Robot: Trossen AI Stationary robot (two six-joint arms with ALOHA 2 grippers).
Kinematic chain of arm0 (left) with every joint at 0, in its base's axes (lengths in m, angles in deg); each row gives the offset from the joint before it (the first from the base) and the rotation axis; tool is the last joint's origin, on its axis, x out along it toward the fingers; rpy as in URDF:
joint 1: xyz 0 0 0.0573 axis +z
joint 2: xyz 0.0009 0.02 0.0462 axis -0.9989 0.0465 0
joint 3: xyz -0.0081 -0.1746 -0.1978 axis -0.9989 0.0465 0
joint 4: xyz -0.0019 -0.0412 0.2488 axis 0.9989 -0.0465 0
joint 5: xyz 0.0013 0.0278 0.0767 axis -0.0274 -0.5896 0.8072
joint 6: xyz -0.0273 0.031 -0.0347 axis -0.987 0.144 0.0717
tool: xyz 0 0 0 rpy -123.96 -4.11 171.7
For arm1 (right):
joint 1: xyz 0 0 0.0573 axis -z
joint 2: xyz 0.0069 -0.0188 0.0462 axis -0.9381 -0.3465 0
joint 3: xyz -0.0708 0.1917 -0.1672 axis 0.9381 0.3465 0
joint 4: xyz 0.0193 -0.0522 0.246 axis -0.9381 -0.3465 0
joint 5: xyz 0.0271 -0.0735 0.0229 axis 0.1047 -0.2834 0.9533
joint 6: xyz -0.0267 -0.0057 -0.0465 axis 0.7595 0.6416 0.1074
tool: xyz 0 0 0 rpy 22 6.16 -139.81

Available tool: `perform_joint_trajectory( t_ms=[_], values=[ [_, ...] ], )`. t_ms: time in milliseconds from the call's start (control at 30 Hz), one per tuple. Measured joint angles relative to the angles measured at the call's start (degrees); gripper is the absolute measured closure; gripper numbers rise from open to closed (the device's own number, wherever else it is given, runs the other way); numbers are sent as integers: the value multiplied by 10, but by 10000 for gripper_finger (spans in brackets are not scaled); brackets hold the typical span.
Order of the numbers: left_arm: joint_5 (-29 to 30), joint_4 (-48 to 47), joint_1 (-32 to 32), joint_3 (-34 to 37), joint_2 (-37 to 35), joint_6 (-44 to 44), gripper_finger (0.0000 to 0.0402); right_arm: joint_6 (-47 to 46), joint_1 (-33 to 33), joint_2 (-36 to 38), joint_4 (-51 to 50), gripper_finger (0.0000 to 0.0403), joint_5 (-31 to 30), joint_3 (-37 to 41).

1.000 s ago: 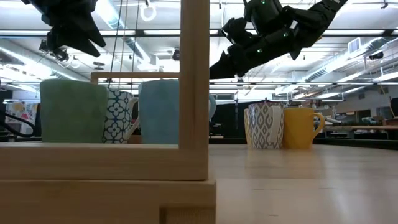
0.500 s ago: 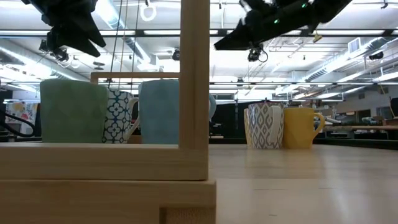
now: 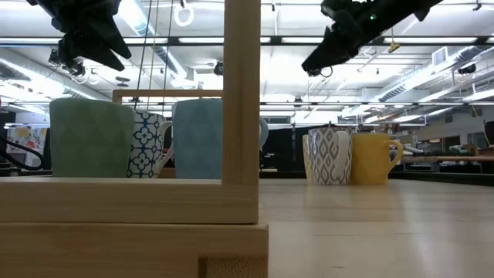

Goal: Place coffee mugs
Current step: Put the dark yellow mug on the shelf

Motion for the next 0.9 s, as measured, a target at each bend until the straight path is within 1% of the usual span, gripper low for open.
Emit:
perform_joint_trajectory(
  t_ms=[67, 233, 300, 400, 533, 600, 700, 767, 900],
  values=[
    [0, 0, 0, 0, 0, 0, 219, -40, 0, -2, 3, 235, -13, 0],
    [0, 0, 0, 0, 0, 0, 219, -115, 0, -5, 1, 235, -4, -17],
    [0, 1, 0, 0, 0, 0, 219, -143, 0, -5, -18, 235, -4, -34],
    [0, 1, 0, 0, 0, -1, 219, -165, 3, -5, -74, 235, -25, -69],
    [0, 8, 0, 0, 0, 0, 219, -204, 19, -5, -206, 235, -82, -119],
    [0, 9, 0, 0, 0, 0, 219, -233, 36, -5, -268, 235, -93, -140],
    [0, 9, 0, 0, 0, 0, 219, -280, 67, -5, -354, 235, -92, -158],
    [0, 9, 0, 0, 0, 0, 219, -307, 90, -4, -393, 235, -90, -161],
    [0, 9, 0, 0, 0, 0, 219, -347, 138, -5, -468, 235, -56, -161]
  ],
)
